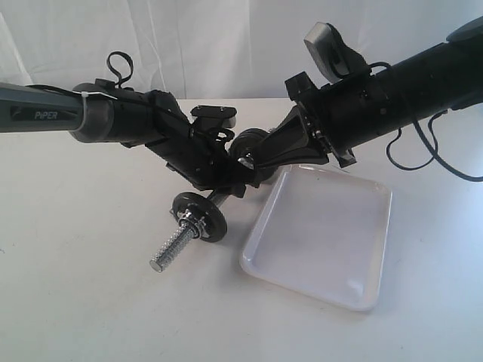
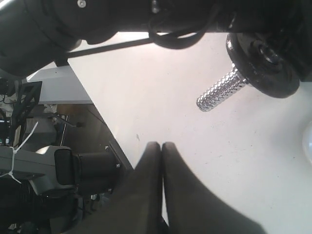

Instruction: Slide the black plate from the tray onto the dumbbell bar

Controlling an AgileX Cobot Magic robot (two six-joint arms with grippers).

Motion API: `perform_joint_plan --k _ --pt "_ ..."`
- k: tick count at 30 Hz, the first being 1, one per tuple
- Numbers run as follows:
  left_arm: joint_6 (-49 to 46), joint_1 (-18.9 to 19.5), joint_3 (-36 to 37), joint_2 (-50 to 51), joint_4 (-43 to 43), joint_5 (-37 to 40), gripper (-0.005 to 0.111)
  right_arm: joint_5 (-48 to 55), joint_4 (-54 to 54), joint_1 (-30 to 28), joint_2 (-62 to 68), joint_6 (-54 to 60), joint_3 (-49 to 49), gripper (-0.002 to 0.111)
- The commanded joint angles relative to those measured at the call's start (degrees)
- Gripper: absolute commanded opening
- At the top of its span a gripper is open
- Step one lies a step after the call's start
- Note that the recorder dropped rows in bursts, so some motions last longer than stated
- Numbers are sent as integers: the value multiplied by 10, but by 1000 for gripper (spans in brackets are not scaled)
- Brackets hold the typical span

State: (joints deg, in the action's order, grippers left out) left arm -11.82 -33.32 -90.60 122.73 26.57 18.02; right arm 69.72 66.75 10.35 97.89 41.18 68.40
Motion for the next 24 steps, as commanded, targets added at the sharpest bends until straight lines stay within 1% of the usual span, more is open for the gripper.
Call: perform_joint_plan --k 1,11,13,17,19,24 --pt "-2 0 -8 -33 17 10 37 2 3 1 -6 0 2 0" --pt "-2 0 -8 -33 16 15 37 2 3 1 -6 0 2 0" --pt "-2 0 -8 -33 12 15 41 2 3 1 -6 0 2 0" --pt "-2 0 -8 -33 12 20 55 2 3 1 -6 0 2 0" --pt "-2 0 -8 -33 12 21 60 2 3 1 -6 0 2 0" --pt "-2 0 -8 -33 12 21 60 2 3 1 -6 0 2 0"
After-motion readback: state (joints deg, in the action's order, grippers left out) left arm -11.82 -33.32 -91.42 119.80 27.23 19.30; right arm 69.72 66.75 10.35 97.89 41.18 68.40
